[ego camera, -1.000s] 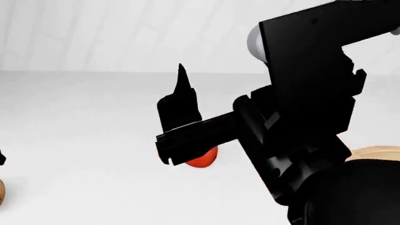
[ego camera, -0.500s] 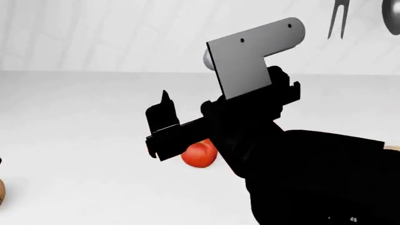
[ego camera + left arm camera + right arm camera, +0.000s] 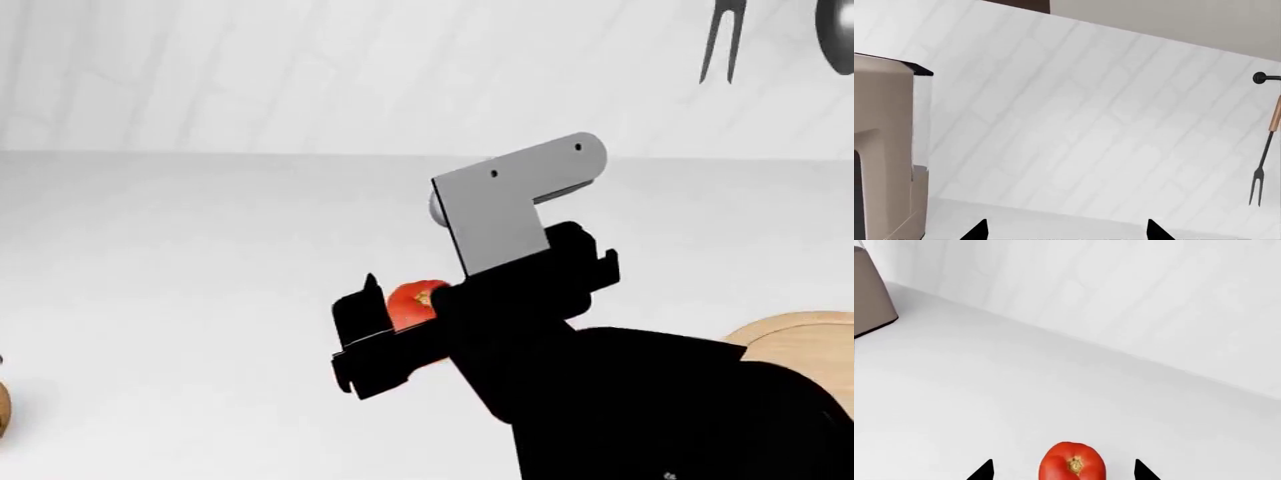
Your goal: Place the avocado, onion, tomato and bell pepper on the cutting board.
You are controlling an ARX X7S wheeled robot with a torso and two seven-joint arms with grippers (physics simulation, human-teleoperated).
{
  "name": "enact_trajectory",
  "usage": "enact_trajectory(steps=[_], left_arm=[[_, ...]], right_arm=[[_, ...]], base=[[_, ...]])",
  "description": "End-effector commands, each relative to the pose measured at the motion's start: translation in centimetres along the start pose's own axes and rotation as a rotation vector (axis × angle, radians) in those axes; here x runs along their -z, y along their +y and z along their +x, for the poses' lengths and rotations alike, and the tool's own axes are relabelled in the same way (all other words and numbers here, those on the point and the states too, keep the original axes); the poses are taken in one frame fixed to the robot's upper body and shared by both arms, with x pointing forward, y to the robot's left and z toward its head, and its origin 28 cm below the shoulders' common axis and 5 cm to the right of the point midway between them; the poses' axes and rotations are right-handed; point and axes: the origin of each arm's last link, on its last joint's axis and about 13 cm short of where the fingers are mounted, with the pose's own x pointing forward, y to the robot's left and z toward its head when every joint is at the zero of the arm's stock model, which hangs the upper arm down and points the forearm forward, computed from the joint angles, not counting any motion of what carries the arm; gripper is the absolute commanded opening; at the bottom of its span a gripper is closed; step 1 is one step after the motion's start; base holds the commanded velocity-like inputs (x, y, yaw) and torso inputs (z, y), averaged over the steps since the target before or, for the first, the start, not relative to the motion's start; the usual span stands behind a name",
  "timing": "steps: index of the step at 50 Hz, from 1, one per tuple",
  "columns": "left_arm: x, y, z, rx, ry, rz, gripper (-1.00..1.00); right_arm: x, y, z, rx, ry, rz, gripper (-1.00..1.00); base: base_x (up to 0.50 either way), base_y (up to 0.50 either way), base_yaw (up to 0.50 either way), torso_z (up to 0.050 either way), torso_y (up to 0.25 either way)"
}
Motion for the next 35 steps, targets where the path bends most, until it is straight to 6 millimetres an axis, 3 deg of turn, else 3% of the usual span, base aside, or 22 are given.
enact_trajectory(steps=[1,22,35], left_arm=[[0.1,-0.1,-0.3,-0.002,0.005,-0.003,1.0],[0.1,-0.2,-0.8,-0.004,0.01,-0.008,1.0],[0.2,-0.3,-1.1,0.0,0.012,-0.01,1.0]], right_arm=[[0.8,-0.3,0.9,0.014,0.057,-0.003,1.0],[1.2,-1.6,4.6,0.021,0.161,-0.015,1.0],[2.2,-1.3,6.2,0.001,0.186,-0.015,1.0]], base=[[0.0,0.0,0.0,0.0,0.0],[0.0,0.0,0.0,0.0,0.0],[0.0,0.0,0.0,0.0,0.0]])
